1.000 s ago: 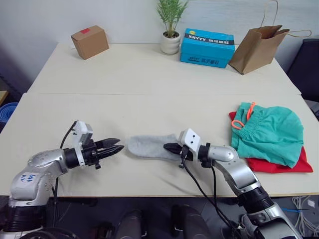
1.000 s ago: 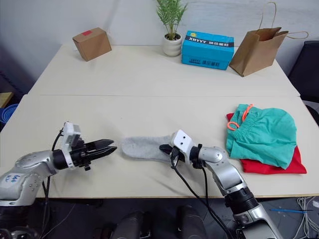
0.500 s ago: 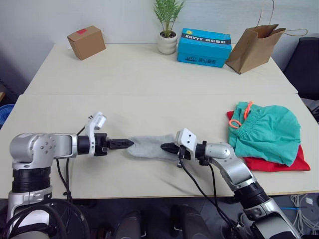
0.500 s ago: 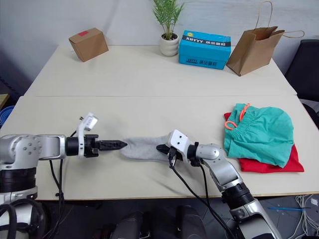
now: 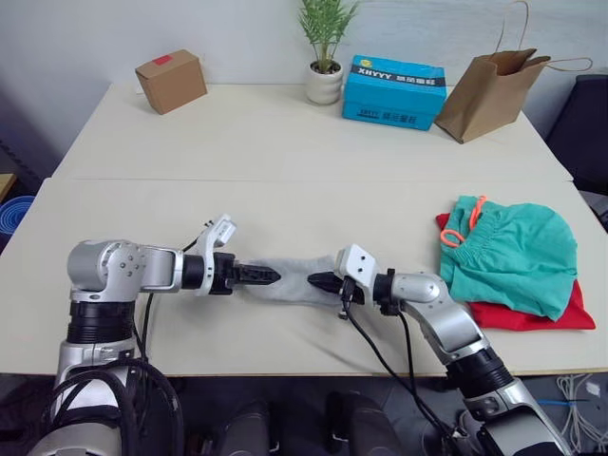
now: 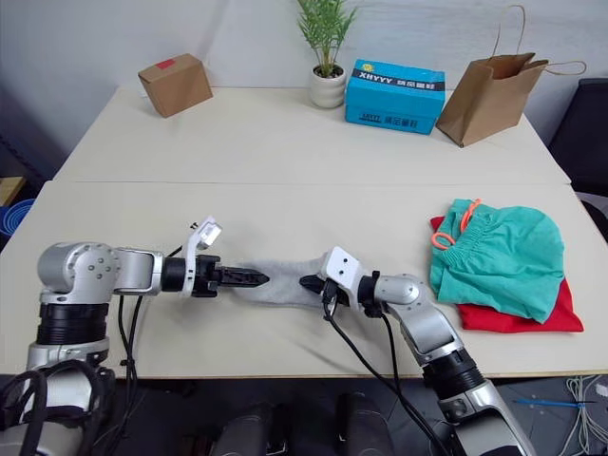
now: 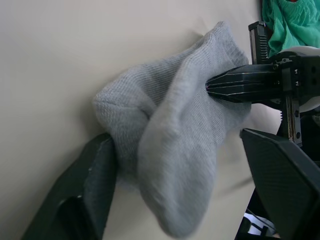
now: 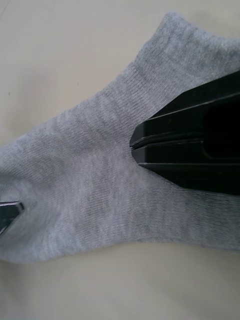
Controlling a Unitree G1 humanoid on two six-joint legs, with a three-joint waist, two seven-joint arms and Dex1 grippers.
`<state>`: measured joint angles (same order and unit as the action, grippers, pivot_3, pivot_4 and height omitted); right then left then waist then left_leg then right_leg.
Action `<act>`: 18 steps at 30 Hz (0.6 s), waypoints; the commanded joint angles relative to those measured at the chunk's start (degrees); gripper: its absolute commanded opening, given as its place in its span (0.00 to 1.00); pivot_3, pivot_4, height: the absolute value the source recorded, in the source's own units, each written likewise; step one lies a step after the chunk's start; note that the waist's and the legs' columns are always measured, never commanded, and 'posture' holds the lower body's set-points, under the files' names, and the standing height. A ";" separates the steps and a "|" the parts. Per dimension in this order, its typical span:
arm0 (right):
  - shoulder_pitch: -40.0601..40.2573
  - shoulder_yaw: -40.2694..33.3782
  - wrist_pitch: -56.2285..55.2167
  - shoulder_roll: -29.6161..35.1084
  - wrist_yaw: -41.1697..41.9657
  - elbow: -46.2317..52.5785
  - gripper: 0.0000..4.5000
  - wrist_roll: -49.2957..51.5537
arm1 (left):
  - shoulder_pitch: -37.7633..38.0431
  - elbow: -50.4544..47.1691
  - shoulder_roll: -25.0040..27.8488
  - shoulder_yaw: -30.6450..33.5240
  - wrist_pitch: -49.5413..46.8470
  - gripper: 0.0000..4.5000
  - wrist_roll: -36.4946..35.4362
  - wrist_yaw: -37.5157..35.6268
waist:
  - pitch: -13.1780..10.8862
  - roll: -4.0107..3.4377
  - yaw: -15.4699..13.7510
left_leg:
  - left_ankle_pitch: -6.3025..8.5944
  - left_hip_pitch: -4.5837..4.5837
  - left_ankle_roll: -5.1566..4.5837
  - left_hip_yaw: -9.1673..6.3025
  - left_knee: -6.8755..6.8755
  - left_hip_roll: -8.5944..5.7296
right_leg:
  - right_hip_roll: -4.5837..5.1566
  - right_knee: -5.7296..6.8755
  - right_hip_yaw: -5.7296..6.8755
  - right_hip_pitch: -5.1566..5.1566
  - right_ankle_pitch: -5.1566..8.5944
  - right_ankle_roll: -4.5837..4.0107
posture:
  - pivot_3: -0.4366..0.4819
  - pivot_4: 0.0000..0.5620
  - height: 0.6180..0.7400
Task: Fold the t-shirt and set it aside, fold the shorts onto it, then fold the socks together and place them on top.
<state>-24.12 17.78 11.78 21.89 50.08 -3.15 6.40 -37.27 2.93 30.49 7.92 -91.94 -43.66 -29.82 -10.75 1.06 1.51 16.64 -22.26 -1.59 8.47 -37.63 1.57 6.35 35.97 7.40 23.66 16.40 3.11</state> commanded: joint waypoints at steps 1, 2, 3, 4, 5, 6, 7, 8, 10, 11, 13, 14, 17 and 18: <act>0.95 1.30 1.25 -0.02 0.19 0.34 0.00 -1.09 | -0.97 -0.76 -0.33 0.73 -0.03 0.56 0.15 -0.12 | 0.00 0.00 0.04 | 0.00 0.00 0.00 0.00 0.00 0.00 | 0.00 0.00 0.00 0.01 0.00 0.00 | 0.48 0.27 1.00; 0.86 1.28 1.38 -0.08 0.14 0.34 0.00 -1.08 | -1.39 -0.54 -0.37 1.10 -0.19 0.49 0.19 -0.15 | 0.00 0.00 0.06 | 0.00 -0.01 0.00 0.00 0.01 0.00 | 0.00 -0.01 0.01 0.01 0.00 0.00 | 0.48 0.27 1.00; 0.81 1.26 1.51 -0.10 0.09 0.39 0.00 -1.10 | -1.71 -0.40 -0.48 1.48 -0.17 0.41 0.27 -0.11 | 0.00 0.00 0.04 | 0.00 -0.01 0.00 0.00 0.01 0.00 | 0.00 -0.01 0.01 0.01 0.00 0.00 | 0.48 0.27 1.00; 0.80 1.22 1.64 -0.11 0.01 0.48 0.00 -1.13 | -1.86 -0.54 -0.36 1.41 0.56 0.34 0.54 -0.08 | 0.00 0.00 0.04 | -0.01 -0.01 0.01 0.00 0.01 0.00 | 0.00 -0.01 0.01 0.01 0.00 0.00 | 0.48 0.27 1.00; 0.83 1.21 1.80 -0.12 -0.04 0.57 0.00 -1.15 | -2.15 -0.38 -0.52 1.53 2.68 0.28 1.72 0.81 | 0.00 0.00 0.04 | 0.00 -0.01 0.01 0.00 0.01 0.00 | 0.00 -0.01 0.01 0.01 0.00 0.00 | 0.48 0.27 1.00; 0.92 1.18 1.98 -0.13 -0.13 0.65 0.00 -1.16 | -2.45 -0.21 -0.50 1.45 4.20 0.20 2.50 1.20 | 0.00 0.00 0.04 | 0.00 -0.01 0.02 0.00 0.01 0.00 | 0.00 -0.01 0.00 0.01 0.00 0.00 | 0.48 0.27 1.00; 1.04 1.19 2.10 -0.14 -0.19 0.77 0.00 -1.20 | -2.74 -0.33 -0.40 1.36 4.80 0.12 2.67 1.05 | 0.00 0.00 0.04 | 0.00 -0.01 0.02 0.00 0.01 0.00 | 0.00 -0.01 0.01 0.01 0.00 0.00 | 0.48 0.27 1.00; 1.23 1.25 2.27 -0.12 -0.17 0.99 0.00 -1.22 | -3.14 -0.57 -0.77 1.85 4.51 0.06 2.29 0.90 | 0.00 0.00 0.03 | 0.00 -0.01 0.02 0.00 0.01 0.00 | 0.00 -0.02 0.00 0.01 0.00 0.00 | 0.48 0.27 1.00; 1.62 1.39 2.63 -0.05 -0.06 1.49 0.00 -1.23 | -3.67 -2.16 -1.40 2.24 2.82 0.00 0.28 -0.54 | 0.00 0.00 0.03 | 0.00 -0.01 0.02 0.00 0.02 0.01 | 0.00 -0.02 0.01 0.01 0.00 0.00 | 0.48 0.27 1.00; 1.76 1.39 2.80 -0.04 -0.06 1.67 0.00 -1.22 | -3.97 -2.98 -1.91 2.52 1.84 0.00 -0.84 -1.27 | 0.00 0.00 0.03 | 0.00 -0.01 0.03 0.00 0.02 0.01 | 0.00 -0.02 0.01 0.01 0.00 0.00 | 0.48 0.27 1.00; 2.08 1.42 3.10 -0.01 -0.15 2.04 0.00 -1.26 | -4.74 -4.13 -3.16 3.02 0.22 0.00 -2.36 -2.05 | 0.00 0.00 0.03 | 0.00 -0.01 0.03 0.00 0.02 0.01 | 0.00 -0.02 0.01 0.01 0.00 0.00 | 0.48 0.27 1.00; 2.22 1.42 3.27 0.01 -0.22 2.23 0.00 -1.28 | -5.24 -4.52 -3.72 2.97 -0.22 0.00 -2.97 -2.33 | 0.00 0.00 0.03 | 0.00 -0.01 0.03 0.00 0.03 0.00 | 0.00 -0.02 0.01 0.01 0.00 0.00 | 0.48 0.27 1.00; 2.58 1.49 3.87 0.11 -0.42 2.78 0.00 -1.37 | -6.63 -5.43 -4.92 1.73 -0.56 0.00 -3.53 -2.58 | 0.00 0.00 0.02 | 0.00 -0.01 0.03 0.00 0.03 0.00 | 0.00 -0.02 0.01 0.01 0.00 0.00 | 0.48 0.27 1.00; 2.64 1.52 3.97 0.11 -0.45 2.89 0.00 -1.42 | -7.01 -5.46 -5.16 1.29 -0.56 0.00 -3.49 -2.57 | 0.00 0.00 0.02 | -0.01 -0.01 0.03 0.00 0.03 0.00 | 0.00 -0.02 0.01 0.01 0.00 0.00 | 0.48 0.27 1.00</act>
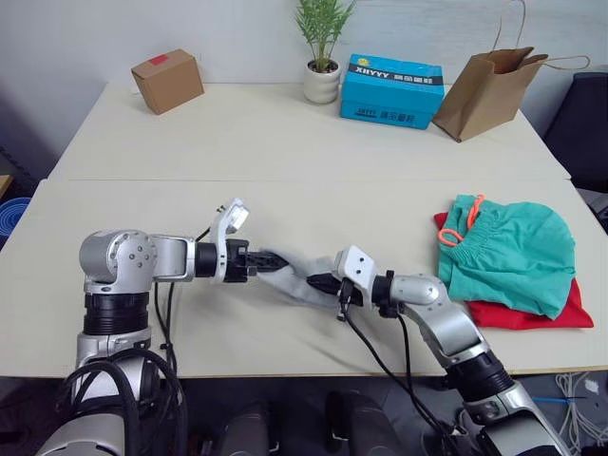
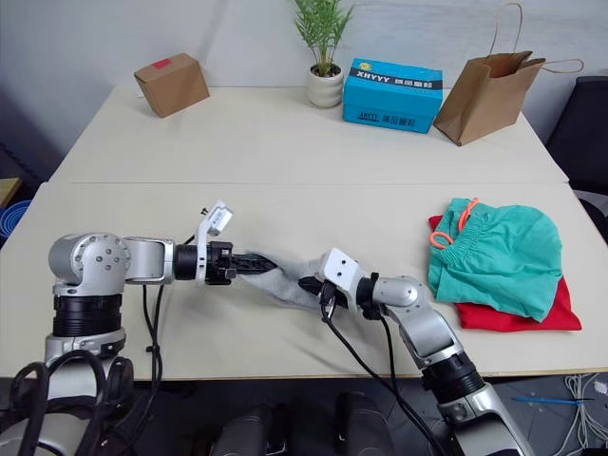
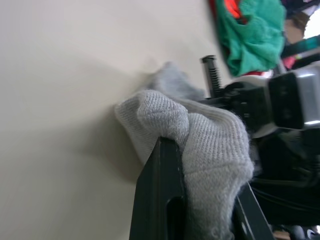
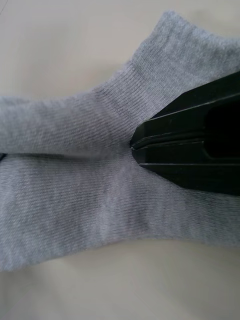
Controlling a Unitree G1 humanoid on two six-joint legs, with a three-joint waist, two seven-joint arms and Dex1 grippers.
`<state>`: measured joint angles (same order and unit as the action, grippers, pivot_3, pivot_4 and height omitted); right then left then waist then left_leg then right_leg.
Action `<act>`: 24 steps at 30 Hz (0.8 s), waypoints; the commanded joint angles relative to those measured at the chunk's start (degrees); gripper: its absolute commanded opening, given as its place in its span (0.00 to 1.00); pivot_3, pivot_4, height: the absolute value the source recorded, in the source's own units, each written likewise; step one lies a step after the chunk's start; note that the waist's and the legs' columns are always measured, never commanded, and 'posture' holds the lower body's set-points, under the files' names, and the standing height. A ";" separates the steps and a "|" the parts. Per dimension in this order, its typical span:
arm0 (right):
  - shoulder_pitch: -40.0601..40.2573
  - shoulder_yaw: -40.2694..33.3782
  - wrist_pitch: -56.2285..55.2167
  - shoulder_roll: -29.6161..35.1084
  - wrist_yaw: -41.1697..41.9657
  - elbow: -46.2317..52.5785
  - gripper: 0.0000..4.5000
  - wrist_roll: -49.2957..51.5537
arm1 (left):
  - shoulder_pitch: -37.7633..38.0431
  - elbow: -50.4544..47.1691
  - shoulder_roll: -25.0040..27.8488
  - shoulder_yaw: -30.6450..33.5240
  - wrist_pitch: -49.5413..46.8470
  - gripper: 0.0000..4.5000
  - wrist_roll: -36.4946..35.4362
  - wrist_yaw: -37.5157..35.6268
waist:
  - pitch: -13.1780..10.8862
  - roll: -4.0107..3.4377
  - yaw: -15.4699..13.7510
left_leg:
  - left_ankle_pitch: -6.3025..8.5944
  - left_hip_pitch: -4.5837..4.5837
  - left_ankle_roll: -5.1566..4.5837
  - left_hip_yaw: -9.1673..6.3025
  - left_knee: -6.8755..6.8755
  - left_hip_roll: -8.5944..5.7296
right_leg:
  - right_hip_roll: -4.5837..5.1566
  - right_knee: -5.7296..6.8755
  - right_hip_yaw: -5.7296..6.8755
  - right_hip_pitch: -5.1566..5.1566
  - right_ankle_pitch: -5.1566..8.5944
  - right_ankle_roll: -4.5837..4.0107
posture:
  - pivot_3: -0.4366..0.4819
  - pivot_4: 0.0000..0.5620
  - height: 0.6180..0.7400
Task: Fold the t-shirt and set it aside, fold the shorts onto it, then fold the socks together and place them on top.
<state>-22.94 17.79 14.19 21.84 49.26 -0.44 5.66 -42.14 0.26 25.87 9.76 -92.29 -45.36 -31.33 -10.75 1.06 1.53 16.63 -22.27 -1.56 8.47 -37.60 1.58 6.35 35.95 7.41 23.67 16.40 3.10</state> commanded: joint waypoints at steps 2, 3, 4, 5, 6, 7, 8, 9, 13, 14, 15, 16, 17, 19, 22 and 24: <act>1.66 1.59 1.92 0.19 0.28 0.54 0.00 -0.77 | -3.34 -2.59 -1.44 -1.60 -0.20 0.00 -1.43 -0.74 | 0.00 0.00 -0.01 | 0.00 0.00 0.00 0.00 0.00 -0.01 | 0.00 -0.01 0.00 0.00 0.00 0.00 | 0.48 0.27 1.00; 1.73 1.61 2.13 0.20 0.23 0.72 0.00 -0.80 | -3.98 -2.30 -2.14 -2.11 0.20 0.00 -0.90 -0.28 | 0.00 0.00 -0.02 | 0.00 0.00 0.00 0.00 0.00 -0.01 | 0.00 -0.01 0.00 0.00 0.00 0.00 | 0.48 0.27 1.00; 1.82 1.63 2.34 0.22 0.17 0.90 0.00 -0.85 | -4.49 -2.12 -2.47 -3.10 0.56 0.00 -0.42 -0.12 | 0.00 0.00 -0.03 | 0.00 0.00 -0.01 0.00 0.00 -0.01 | 0.00 -0.01 0.00 0.00 0.00 0.00 | 0.48 0.27 1.00; 1.91 1.65 2.46 0.24 0.12 1.04 0.00 -0.89 | -4.65 -2.24 -2.60 -4.42 1.76 0.00 0.25 -0.13 | 0.00 0.00 -0.04 | 0.00 0.00 -0.01 0.00 0.01 -0.01 | 0.00 -0.01 0.00 0.00 0.00 0.00 | 0.48 0.27 1.00; 2.05 1.55 2.88 0.18 -0.32 1.29 0.00 -1.04 | -4.76 -1.99 -3.19 -5.70 2.67 0.00 0.70 -0.21 | 0.00 0.00 -0.04 | 0.00 0.00 -0.01 0.00 0.01 -0.01 | 0.00 -0.01 0.00 0.00 0.00 0.00 | 0.48 0.27 1.00; 2.12 1.50 3.19 0.13 -0.58 1.48 0.00 -1.11 | -4.80 -1.81 -3.54 -6.70 3.28 0.00 0.86 -0.49 | 0.00 0.00 -0.05 | 0.00 0.00 -0.01 0.01 0.00 -0.01 | 0.00 -0.01 0.00 0.00 0.00 0.00 | 0.48 0.27 1.00; 2.13 1.39 3.63 0.00 -0.81 1.74 0.00 -0.99 | -4.84 -1.65 -3.75 -7.64 3.69 0.00 0.93 -0.86 | 0.00 0.00 -0.05 | 0.00 0.00 -0.01 0.01 0.01 -0.01 | 0.00 -0.01 -0.01 0.00 0.00 0.00 | 0.48 0.27 1.00; 2.15 1.34 3.92 -0.07 -0.96 1.92 0.00 -0.87 | -4.86 -1.53 -3.82 -8.24 3.91 0.00 0.91 -1.14 | 0.00 0.00 -0.05 | 0.00 0.00 -0.01 0.01 0.00 -0.01 | 0.00 -0.01 0.00 0.00 0.00 0.00 | 0.48 0.27 1.00; 2.36 1.07 4.79 0.12 -1.32 2.95 0.00 -0.50 | -4.42 -1.32 -3.44 -10.98 7.74 0.15 1.36 -3.02 | 0.00 0.00 -0.04 | -0.01 0.00 0.00 0.01 0.02 0.00 | -0.01 -0.02 0.00 0.00 0.00 0.00 | 0.48 0.27 1.00; 2.41 0.99 4.92 0.20 -1.32 3.11 0.00 -0.44 | -4.32 -1.28 -3.32 -11.37 8.45 0.19 1.47 -3.35 | 0.00 0.00 -0.04 | -0.01 0.00 0.00 0.01 0.02 -0.01 | -0.01 -0.02 0.00 0.00 0.00 0.00 | 0.48 0.27 1.00; 2.49 0.80 5.09 0.31 -1.34 3.30 0.00 -0.36 | -4.20 -1.31 -3.04 -12.09 9.42 0.27 1.65 -4.03 | 0.00 0.00 -0.05 | -0.01 0.00 0.00 0.01 0.01 -0.01 | -0.01 -0.03 0.00 0.00 0.00 0.00 | 0.48 0.27 1.00; 2.55 0.56 5.30 0.42 -1.42 3.53 0.00 -0.27 | -4.08 -1.25 -3.05 -12.23 10.07 0.34 1.56 -4.58 | 0.00 0.00 -0.05 | -0.01 0.00 0.00 0.01 0.01 -0.01 | -0.01 -0.04 0.00 0.00 0.00 0.00 | 0.48 0.27 1.00; 2.59 0.34 5.50 0.51 -1.48 3.73 0.00 -0.18 | -4.04 -1.21 -2.90 -12.45 10.53 0.40 1.39 -5.29 | 0.00 0.00 -0.05 | -0.01 0.00 0.00 0.01 0.01 -0.01 | -0.01 -0.04 -0.01 0.00 0.00 0.00 | 0.48 0.27 1.00; 2.54 -0.07 5.83 0.74 -1.44 4.04 0.00 0.04 | -3.99 -1.07 -2.62 -12.85 11.38 0.55 1.29 -6.48 | 0.00 0.00 -0.05 | -0.01 -0.01 0.00 0.01 0.02 -0.01 | -0.01 -0.05 0.00 0.00 0.00 0.00 | 0.48 0.27 1.00; 2.63 -1.52 7.75 1.34 -1.20 6.29 0.00 1.51 | -3.80 -1.02 -1.32 -14.02 12.87 0.76 1.46 -8.88 | 0.00 0.00 -0.05 | -0.02 -0.02 -0.02 0.01 0.01 -0.01 | -0.01 -0.04 0.00 0.00 0.00 0.00 | 0.48 0.27 1.00; 2.75 -2.45 9.26 2.10 -0.76 8.12 0.00 2.70 | -3.86 -0.59 -0.98 -14.45 13.51 0.89 1.61 -9.70 | 0.00 0.00 -0.07 | -0.02 -0.02 -0.02 0.01 0.02 -0.01 | -0.01 -0.05 0.00 0.01 0.00 0.00 | 0.48 0.27 1.00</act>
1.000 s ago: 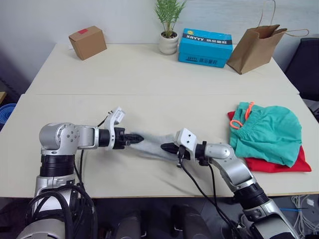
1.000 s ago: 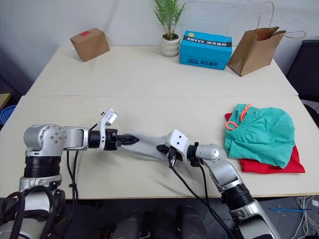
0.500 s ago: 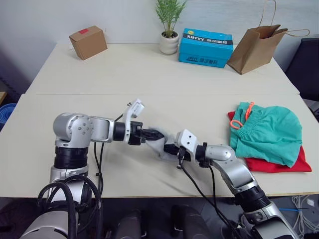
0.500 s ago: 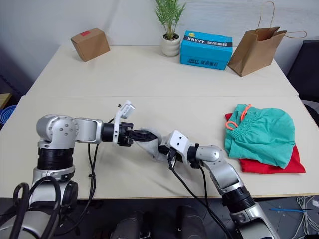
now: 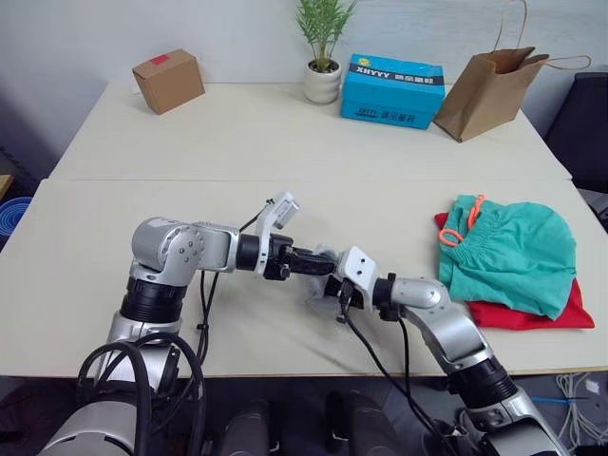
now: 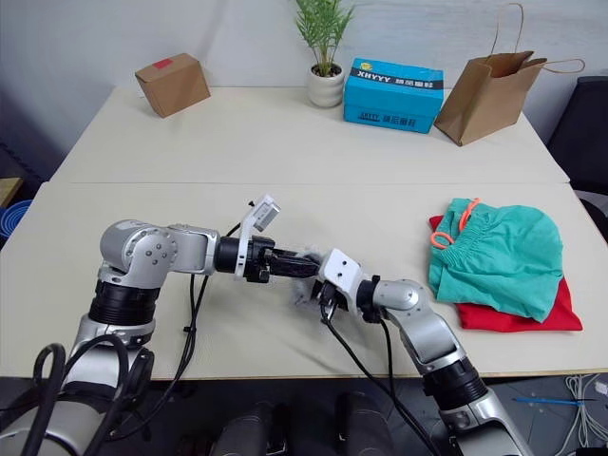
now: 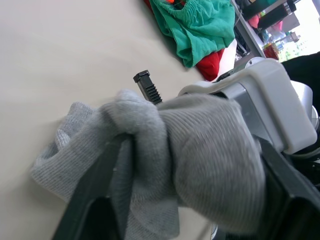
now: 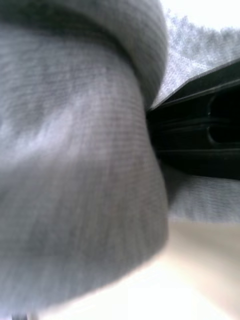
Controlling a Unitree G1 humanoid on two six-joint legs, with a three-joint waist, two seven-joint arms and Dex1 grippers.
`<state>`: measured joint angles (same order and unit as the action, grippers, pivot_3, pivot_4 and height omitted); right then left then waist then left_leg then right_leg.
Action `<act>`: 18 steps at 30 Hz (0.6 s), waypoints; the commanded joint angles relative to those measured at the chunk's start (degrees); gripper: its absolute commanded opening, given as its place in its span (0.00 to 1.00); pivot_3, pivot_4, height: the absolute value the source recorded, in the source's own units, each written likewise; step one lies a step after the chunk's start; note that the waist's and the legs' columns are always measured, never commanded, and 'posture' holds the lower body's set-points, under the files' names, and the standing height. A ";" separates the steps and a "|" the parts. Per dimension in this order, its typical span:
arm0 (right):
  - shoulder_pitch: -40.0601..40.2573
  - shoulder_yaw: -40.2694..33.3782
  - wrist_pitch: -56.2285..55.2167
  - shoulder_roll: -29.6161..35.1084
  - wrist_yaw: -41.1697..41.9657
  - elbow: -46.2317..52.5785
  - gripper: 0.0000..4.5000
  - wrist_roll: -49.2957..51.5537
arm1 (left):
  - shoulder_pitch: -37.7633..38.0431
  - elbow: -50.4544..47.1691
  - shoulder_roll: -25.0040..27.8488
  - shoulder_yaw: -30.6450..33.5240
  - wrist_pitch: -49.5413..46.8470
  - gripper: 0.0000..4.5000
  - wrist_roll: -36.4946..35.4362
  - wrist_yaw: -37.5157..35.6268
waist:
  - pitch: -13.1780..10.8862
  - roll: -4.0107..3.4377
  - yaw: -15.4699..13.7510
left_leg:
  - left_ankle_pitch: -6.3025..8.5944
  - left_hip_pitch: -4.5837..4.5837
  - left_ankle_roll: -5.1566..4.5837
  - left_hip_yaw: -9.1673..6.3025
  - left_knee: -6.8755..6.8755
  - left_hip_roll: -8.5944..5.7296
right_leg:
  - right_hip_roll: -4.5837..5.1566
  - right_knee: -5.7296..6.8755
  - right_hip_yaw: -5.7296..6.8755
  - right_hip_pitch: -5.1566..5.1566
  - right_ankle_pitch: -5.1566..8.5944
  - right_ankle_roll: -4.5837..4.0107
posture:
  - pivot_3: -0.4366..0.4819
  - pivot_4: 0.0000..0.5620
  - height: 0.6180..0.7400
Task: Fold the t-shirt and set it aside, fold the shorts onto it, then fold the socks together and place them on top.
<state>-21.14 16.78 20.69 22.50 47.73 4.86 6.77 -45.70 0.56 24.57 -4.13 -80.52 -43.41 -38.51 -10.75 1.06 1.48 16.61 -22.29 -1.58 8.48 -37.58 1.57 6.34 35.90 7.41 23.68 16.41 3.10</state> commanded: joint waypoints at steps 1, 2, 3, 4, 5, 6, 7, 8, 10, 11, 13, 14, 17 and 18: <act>1.14 -2.37 4.38 2.38 1.45 4.78 0.00 2.86 | -0.32 -0.52 0.49 -0.80 2.25 0.96 -0.25 -3.07 | 0.00 0.00 -0.05 | -0.01 -0.01 -0.02 0.00 0.00 0.00 | 0.00 0.00 0.00 0.00 0.00 0.00 | 0.48 0.27 1.00; 1.32 -3.13 5.72 3.23 2.00 6.41 0.00 3.91 | -0.32 -0.29 0.60 -1.04 2.78 0.99 -0.22 -3.70 | -0.01 0.01 -0.18 | -0.04 -0.02 -0.07 0.00 0.00 0.00 | 0.00 -0.01 0.00 0.00 0.00 0.00 | 0.48 0.27 1.00; 1.52 -3.87 7.14 4.11 2.55 7.95 0.00 5.05 | -0.36 -0.05 0.62 -1.29 3.20 0.99 -0.12 -4.15 | -0.01 0.01 -0.38 | -0.05 -0.04 -0.09 -0.01 -0.01 0.00 | 0.01 -0.03 0.01 0.01 0.00 0.00 | 0.48 0.27 1.00; 1.82 -4.63 8.67 5.12 3.27 9.60 0.00 6.43 | -0.35 0.15 0.67 -1.57 3.64 0.99 0.12 -4.48 | -0.01 0.01 -0.44 | -0.04 -0.05 -0.09 -0.02 -0.01 -0.01 | 0.01 -0.05 0.02 0.01 0.00 0.00 | 0.48 0.27 1.00; 2.20 -5.37 9.93 6.11 3.86 10.99 0.00 7.72 | -0.34 0.24 0.62 -1.75 3.99 0.99 0.23 -4.83 | -0.01 0.01 -0.52 | -0.03 -0.05 -0.09 -0.02 -0.01 -0.01 | 0.01 -0.06 0.01 0.01 0.00 0.00 | 0.48 0.27 1.00; 2.69 -6.24 11.24 7.11 4.34 12.30 0.00 8.90 | -0.30 0.29 0.55 -1.90 4.32 0.99 0.28 -5.18 | -0.01 0.01 -0.66 | -0.03 -0.06 -0.10 -0.02 -0.01 0.00 | 0.01 -0.06 0.01 0.01 0.00 0.00 | 0.48 0.27 1.00; 3.29 -7.26 12.24 8.22 4.58 13.43 0.00 9.80 | -0.24 0.27 0.45 -2.05 4.76 0.99 0.37 -5.49 | -0.01 0.01 -0.86 | -0.03 -0.07 -0.10 -0.02 -0.01 0.00 | 0.01 -0.05 0.01 0.02 0.00 0.00 | 0.48 0.27 1.00; 3.96 -8.38 12.73 9.09 4.34 14.23 0.00 10.33 | -0.17 0.16 0.32 -2.22 5.28 0.99 0.46 -5.83 | -0.01 0.01 -1.00 | -0.03 -0.06 -0.10 -0.03 -0.01 0.01 | 0.01 -0.06 0.02 0.03 0.00 0.00 | 0.48 0.27 1.00; 5.64 -11.15 13.82 10.54 3.73 15.36 0.00 11.80 | -0.12 0.02 -0.13 -2.38 6.19 0.99 0.55 -6.30 | -0.02 0.02 -1.30 | -0.03 -0.06 -0.10 -0.02 0.00 0.01 | 0.01 -0.06 0.02 0.03 0.00 0.00 | 0.48 0.27 1.00; 6.82 -12.90 14.18 11.15 3.33 15.71 0.00 12.51 | -0.17 0.03 -0.37 -2.60 6.64 0.99 0.73 -6.37 | -0.02 0.01 -1.42 | -0.02 -0.07 -0.10 -0.02 0.00 0.01 | 0.01 -0.08 0.03 0.03 0.00 0.00 | 0.48 0.27 1.00; 9.12 -15.50 14.22 12.68 3.02 16.16 0.00 13.13 | -0.29 0.12 -0.71 -3.07 7.30 0.99 1.12 -6.49 | -0.02 0.02 -1.50 | -0.01 -0.08 -0.11 -0.02 0.01 0.01 | 0.01 -0.10 0.03 0.02 0.00 0.00 | 0.48 0.27 1.00; 10.36 -16.70 14.03 13.45 2.72 16.27 0.00 13.08 | -0.35 0.18 -0.83 -3.27 7.51 0.99 1.21 -6.64 | -0.02 0.02 -1.67 | -0.01 -0.10 -0.12 -0.02 0.01 0.00 | 0.01 -0.12 0.03 0.03 0.00 0.00 | 0.48 0.27 1.00; 14.35 -21.12 13.97 15.02 0.97 16.35 0.00 13.43 | -0.46 0.53 -1.20 -4.24 8.46 0.99 1.56 -7.57 | -0.03 0.03 -1.84 | 0.01 -0.12 -0.16 -0.03 0.01 -0.01 | 0.01 -0.17 0.04 0.02 0.00 0.00 | 0.48 0.27 1.00; 15.73 -22.69 13.63 15.34 0.38 16.14 0.00 13.49 | -0.48 0.82 -1.46 -4.90 9.13 0.99 2.05 -7.81 | -0.03 0.04 -1.84 | -0.02 -0.11 -0.21 -0.02 0.01 -0.01 | 0.01 -0.17 0.04 0.02 0.00 0.00 | 0.48 0.27 1.00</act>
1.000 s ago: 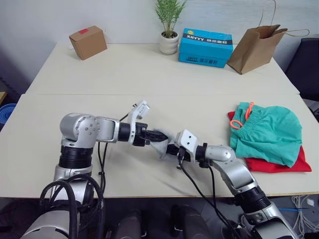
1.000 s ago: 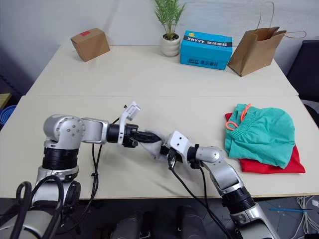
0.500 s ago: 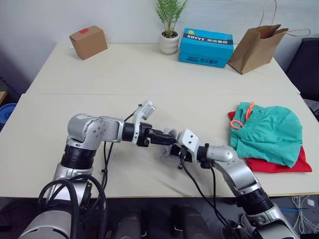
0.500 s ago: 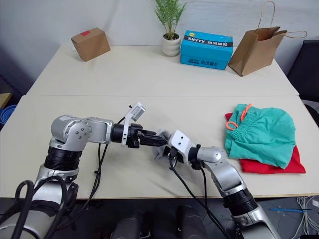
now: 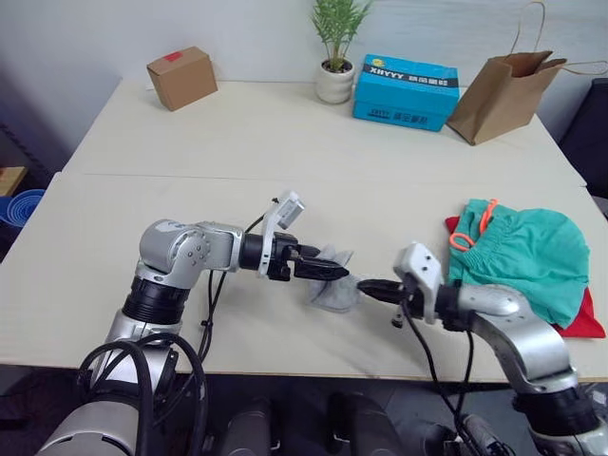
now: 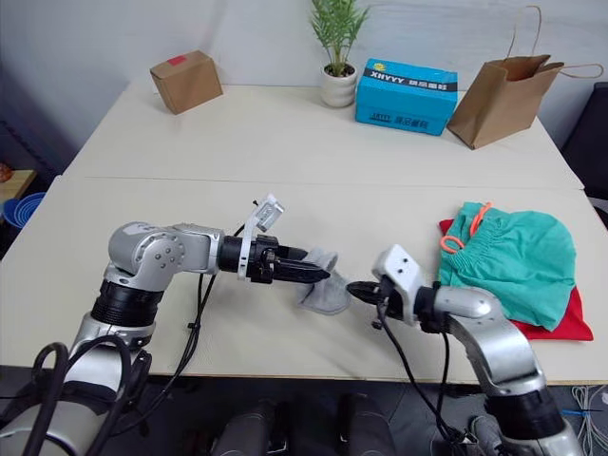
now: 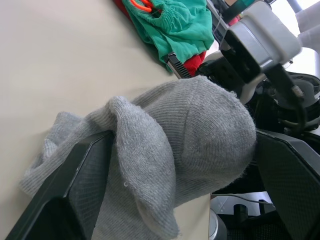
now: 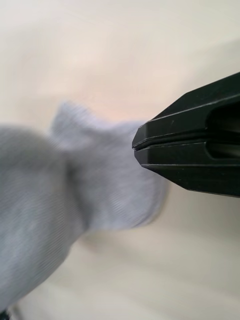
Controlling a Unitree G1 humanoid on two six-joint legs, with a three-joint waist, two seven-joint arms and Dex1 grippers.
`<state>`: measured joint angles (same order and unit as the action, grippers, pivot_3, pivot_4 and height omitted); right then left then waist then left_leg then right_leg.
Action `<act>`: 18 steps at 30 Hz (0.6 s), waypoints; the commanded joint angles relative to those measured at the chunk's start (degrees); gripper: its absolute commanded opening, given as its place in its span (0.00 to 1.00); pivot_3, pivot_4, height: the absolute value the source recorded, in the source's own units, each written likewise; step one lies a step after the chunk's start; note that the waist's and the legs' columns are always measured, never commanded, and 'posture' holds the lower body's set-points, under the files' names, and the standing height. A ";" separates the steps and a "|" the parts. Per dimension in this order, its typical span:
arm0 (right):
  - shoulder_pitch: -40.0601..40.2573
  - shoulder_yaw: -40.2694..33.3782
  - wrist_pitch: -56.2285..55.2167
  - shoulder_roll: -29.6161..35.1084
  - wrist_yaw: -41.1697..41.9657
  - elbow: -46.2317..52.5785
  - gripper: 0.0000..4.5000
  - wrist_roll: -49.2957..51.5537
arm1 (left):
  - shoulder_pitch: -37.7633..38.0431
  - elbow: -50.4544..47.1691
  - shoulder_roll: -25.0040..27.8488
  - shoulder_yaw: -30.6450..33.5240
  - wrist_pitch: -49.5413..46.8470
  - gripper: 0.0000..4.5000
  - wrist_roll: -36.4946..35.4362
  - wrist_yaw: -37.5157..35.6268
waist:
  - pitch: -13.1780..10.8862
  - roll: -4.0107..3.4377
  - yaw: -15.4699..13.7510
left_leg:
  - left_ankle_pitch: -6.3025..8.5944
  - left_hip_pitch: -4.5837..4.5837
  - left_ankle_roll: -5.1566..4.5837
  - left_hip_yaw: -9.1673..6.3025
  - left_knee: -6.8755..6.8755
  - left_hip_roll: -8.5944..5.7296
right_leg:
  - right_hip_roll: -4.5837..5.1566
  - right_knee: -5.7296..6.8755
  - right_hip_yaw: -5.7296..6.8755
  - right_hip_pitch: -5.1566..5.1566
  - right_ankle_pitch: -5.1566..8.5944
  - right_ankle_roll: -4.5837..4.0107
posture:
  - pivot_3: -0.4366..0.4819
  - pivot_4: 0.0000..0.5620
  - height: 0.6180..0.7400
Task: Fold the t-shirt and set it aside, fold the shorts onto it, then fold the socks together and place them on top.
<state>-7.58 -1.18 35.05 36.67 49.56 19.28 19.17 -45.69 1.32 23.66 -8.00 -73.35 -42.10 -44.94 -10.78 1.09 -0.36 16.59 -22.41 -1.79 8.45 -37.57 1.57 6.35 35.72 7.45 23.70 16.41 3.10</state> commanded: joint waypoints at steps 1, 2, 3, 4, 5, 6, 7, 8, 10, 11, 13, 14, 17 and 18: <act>3.04 -5.66 -1.02 1.38 -1.84 1.58 0.00 1.14 | -0.51 0.28 -0.71 -1.47 2.44 0.99 1.11 -1.55 | 0.00 0.00 -0.09 | -0.09 -0.01 -0.16 0.00 0.00 0.00 | 0.00 0.00 0.00 0.01 0.00 0.00 | 0.48 0.27 1.00; 4.26 -6.96 -1.15 1.30 -2.53 1.55 0.00 1.32 | -0.49 0.63 -1.08 -2.20 3.32 0.99 1.73 -1.75 | 0.00 0.00 -0.18 | -0.10 0.00 -0.18 0.00 0.02 0.00 | 0.00 -0.01 0.00 0.00 0.00 0.00 | 0.48 0.27 1.00; 5.36 -8.02 -1.38 1.09 -3.29 1.54 0.00 1.35 | -0.46 0.94 -1.41 -3.19 4.64 0.99 2.62 -2.09 | -0.01 0.01 -0.21 | -0.11 0.00 -0.19 0.00 0.02 0.00 | 0.00 -0.01 0.00 0.00 0.00 0.00 | 0.48 0.27 1.00; 6.30 -8.76 -1.71 0.87 -3.94 1.57 0.00 1.25 | -0.48 1.47 -1.82 -4.25 5.77 0.99 3.63 -2.22 | -0.01 0.01 -0.23 | -0.12 0.00 -0.20 0.00 0.02 0.00 | -0.01 -0.01 0.00 0.00 0.00 0.00 | 0.48 0.27 1.00; 7.05 -9.41 -1.51 0.20 -4.88 1.94 0.00 1.55 | -0.43 2.42 -2.50 -5.59 7.60 0.99 5.17 -2.12 | -0.01 0.01 -0.28 | -0.12 0.00 -0.20 0.00 0.04 0.00 | -0.01 -0.01 0.00 0.01 0.00 0.00 | 0.48 0.27 1.00; 7.60 -9.74 -1.36 -0.41 -5.69 2.35 0.00 1.85 | -0.35 3.45 -3.21 -6.57 9.37 0.99 6.50 -2.12 | -0.01 0.01 -0.32 | -0.12 0.01 -0.20 0.00 0.05 0.00 | -0.01 -0.01 0.00 0.00 0.00 0.00 | 0.48 0.27 1.00; 7.94 -9.88 -1.19 -0.85 -6.28 2.73 0.00 2.10 | -0.25 4.14 -3.63 -7.11 10.55 0.99 7.40 -2.23 | 0.00 0.01 -0.33 | -0.12 0.01 -0.20 0.01 0.06 0.00 | -0.01 -0.02 0.00 0.01 0.00 0.00 | 0.48 0.27 1.00; 8.64 -9.87 -1.16 -1.36 -6.75 3.26 0.00 2.30 | -0.16 4.92 -3.88 -7.94 11.84 0.99 8.44 -2.65 | -0.01 0.01 -0.33 | -0.13 0.02 -0.21 0.01 0.07 0.00 | 0.00 -0.03 0.00 0.00 0.00 0.00 | 0.48 0.27 1.00; 10.21 -9.68 -1.22 -2.42 -7.68 4.45 0.00 2.55 | 0.30 5.10 -3.47 -9.20 15.13 0.99 10.01 -4.72 | -0.01 0.01 -0.33 | -0.13 0.02 -0.20 0.01 0.10 0.01 | -0.01 -0.03 0.00 0.02 0.00 0.00 | 0.48 0.27 1.00; 10.91 -9.54 -1.26 -2.78 -8.08 5.01 0.00 2.64 | 0.62 4.71 -3.14 -9.13 16.60 0.99 10.10 -6.08 | -0.01 0.01 -0.33 | -0.13 0.02 -0.20 0.01 0.13 0.01 | -0.01 -0.03 0.00 0.02 0.00 0.00 | 0.48 0.27 1.00; 12.02 -9.50 -1.24 -3.48 -8.87 5.97 0.00 3.02 | 1.27 4.03 -2.47 -7.59 19.88 0.99 9.93 -8.46 | -0.01 0.00 -0.29 | -0.15 0.02 -0.19 0.01 0.20 0.01 | -0.01 -0.07 0.00 0.04 0.00 0.00 | 0.48 0.27 1.00; 12.51 -9.57 -1.22 -3.77 -9.13 6.37 0.00 3.27 | 1.54 3.87 -2.03 -6.66 21.76 0.99 9.99 -9.52 | -0.01 0.01 -0.30 | -0.15 0.02 -0.20 0.01 0.21 0.01 | -0.01 -0.08 0.00 0.04 0.00 -0.01 | 0.48 0.27 1.00; 14.11 -10.41 -1.47 -4.24 -9.64 7.23 0.00 4.30 | 2.38 3.53 -0.43 -3.93 27.03 0.99 9.05 -14.22 | -0.01 0.00 -0.35 | -0.16 0.01 -0.22 0.01 0.20 0.01 | 0.00 -0.09 0.00 0.04 0.00 -0.01 | 0.48 0.27 1.00; 14.58 -10.91 -1.51 -4.23 -9.66 7.33 0.00 4.74 | 2.46 3.51 0.14 -3.04 27.90 0.99 8.46 -15.87 | -0.01 0.00 -0.35 | -0.16 0.02 -0.21 0.01 0.20 0.01 | 0.00 -0.10 0.00 0.04 0.00 -0.01 | 0.48 0.27 1.00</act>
<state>6.30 -9.73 34.59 32.66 40.30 24.58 22.32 -43.39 7.10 23.13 -13.32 -47.95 -32.24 -57.73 -10.79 1.10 -0.71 16.43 -22.39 -2.01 8.46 -37.37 1.57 6.35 35.63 7.46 23.74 16.41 3.09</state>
